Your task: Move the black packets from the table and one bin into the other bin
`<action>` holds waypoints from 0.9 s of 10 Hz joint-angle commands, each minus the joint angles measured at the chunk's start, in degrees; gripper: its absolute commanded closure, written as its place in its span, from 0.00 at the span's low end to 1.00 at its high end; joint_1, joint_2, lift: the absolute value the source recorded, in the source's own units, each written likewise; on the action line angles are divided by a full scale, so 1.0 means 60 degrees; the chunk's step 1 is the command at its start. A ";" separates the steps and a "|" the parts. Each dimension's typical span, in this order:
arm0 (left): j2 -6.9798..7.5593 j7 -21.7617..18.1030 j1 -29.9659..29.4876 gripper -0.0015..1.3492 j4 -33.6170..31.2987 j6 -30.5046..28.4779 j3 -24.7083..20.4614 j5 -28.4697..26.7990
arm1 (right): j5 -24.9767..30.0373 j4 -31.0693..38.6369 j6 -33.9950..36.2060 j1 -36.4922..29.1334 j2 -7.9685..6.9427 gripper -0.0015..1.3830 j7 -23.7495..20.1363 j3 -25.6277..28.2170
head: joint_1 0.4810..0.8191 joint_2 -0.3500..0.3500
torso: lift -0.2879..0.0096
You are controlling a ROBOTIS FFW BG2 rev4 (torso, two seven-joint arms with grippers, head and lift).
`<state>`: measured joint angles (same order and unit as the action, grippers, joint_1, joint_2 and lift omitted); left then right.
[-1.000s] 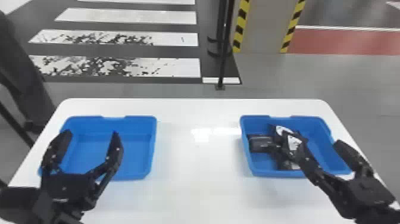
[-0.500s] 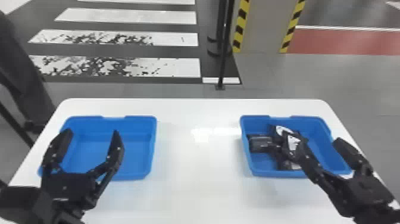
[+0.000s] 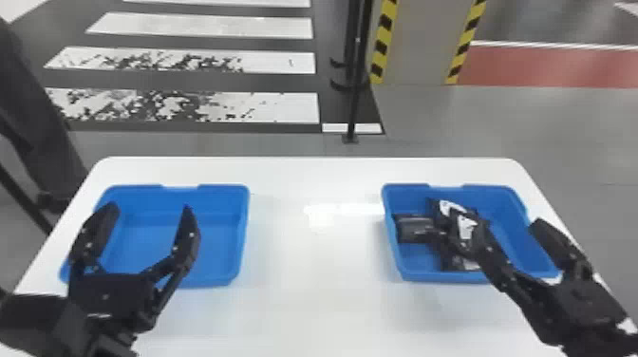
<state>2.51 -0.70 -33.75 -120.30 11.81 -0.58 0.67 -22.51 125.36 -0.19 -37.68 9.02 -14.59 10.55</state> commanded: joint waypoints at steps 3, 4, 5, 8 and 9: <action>0.0007 0.0000 0.0000 0.15 0.0000 0.0000 0.0039 0.0002 | 0.0001 0.0000 -0.0087 -0.0001 0.0020 0.13 0.0000 -0.0044 | 0.63 0.42 | 0.60; 0.0007 0.0000 0.0000 0.15 0.0000 0.0000 0.0039 0.0002 | 0.0020 -0.0023 -0.0157 0.0023 0.0050 0.13 0.0000 -0.0139 | 0.63 0.42 | 0.60; 0.0021 0.0000 0.0024 0.15 0.0000 -0.0023 0.0077 0.0002 | 0.0020 -0.0023 -0.0180 0.0023 0.0050 0.13 0.0000 -0.0158 | 0.63 0.43 | 0.60; 0.0021 0.0000 0.0000 0.15 0.0000 0.0000 0.0077 0.0002 | 0.0077 -0.0070 -0.0204 0.0070 0.0064 0.13 0.0000 -0.0235 | 0.63 0.43 | 0.60; 0.0021 0.0000 0.0000 0.15 0.0000 0.0024 0.0096 0.0002 | 0.0077 -0.0070 -0.0227 0.0070 0.0064 0.13 0.0000 -0.0254 | 0.63 0.43 | 0.60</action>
<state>2.64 -0.70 -33.74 -120.30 11.86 -0.03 0.69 -22.08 124.94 -1.48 -37.27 9.40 -14.59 9.12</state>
